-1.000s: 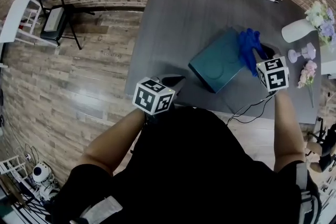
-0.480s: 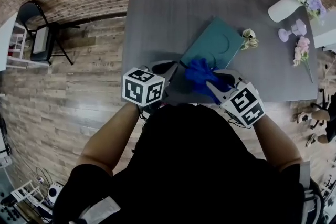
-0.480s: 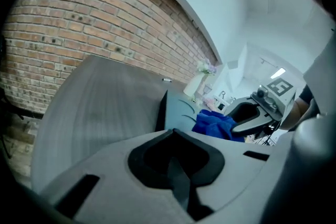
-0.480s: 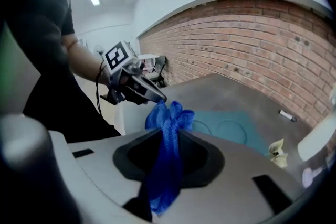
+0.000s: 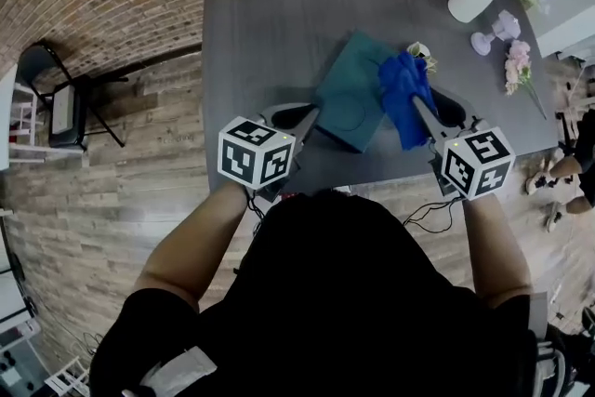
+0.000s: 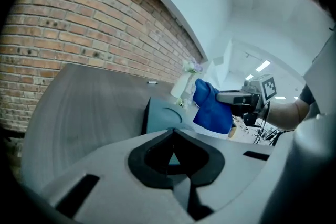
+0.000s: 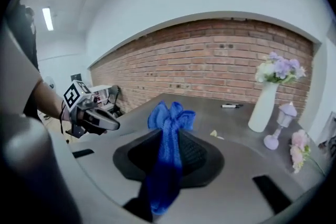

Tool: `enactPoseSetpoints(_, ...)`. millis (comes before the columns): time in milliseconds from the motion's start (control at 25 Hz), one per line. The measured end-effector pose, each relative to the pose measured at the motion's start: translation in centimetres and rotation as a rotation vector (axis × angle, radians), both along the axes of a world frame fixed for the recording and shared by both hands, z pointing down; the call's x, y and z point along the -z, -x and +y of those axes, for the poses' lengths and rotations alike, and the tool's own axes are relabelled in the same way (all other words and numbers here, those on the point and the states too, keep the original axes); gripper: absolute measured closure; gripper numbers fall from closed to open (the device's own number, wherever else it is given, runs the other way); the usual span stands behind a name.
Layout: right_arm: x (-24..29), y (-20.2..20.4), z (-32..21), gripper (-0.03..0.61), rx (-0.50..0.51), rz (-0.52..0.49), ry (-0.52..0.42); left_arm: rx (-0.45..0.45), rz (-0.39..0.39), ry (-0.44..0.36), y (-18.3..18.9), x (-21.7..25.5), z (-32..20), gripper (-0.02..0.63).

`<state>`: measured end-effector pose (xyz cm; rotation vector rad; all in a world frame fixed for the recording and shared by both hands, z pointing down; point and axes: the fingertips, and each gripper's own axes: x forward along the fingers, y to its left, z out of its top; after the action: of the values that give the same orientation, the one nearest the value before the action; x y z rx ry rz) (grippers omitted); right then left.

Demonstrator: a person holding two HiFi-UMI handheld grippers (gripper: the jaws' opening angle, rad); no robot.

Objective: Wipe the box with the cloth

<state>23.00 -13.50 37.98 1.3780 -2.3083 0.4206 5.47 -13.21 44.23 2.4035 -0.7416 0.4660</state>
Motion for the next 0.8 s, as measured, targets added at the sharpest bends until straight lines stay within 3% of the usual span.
enactPoseSetpoints(320, 1.5, -6.9, 1.0, 0.483, -0.151, -0.005, -0.078, -0.099, -0.009, -0.047, -5.6, 1.4, 0.2, 0.607)
enactPoseSetpoints(800, 0.3, -12.6, 2.2, 0.483, -0.158, -0.034, -0.074, -0.080, -0.027, -0.051, -10.2, 1.6, 1.9, 0.607)
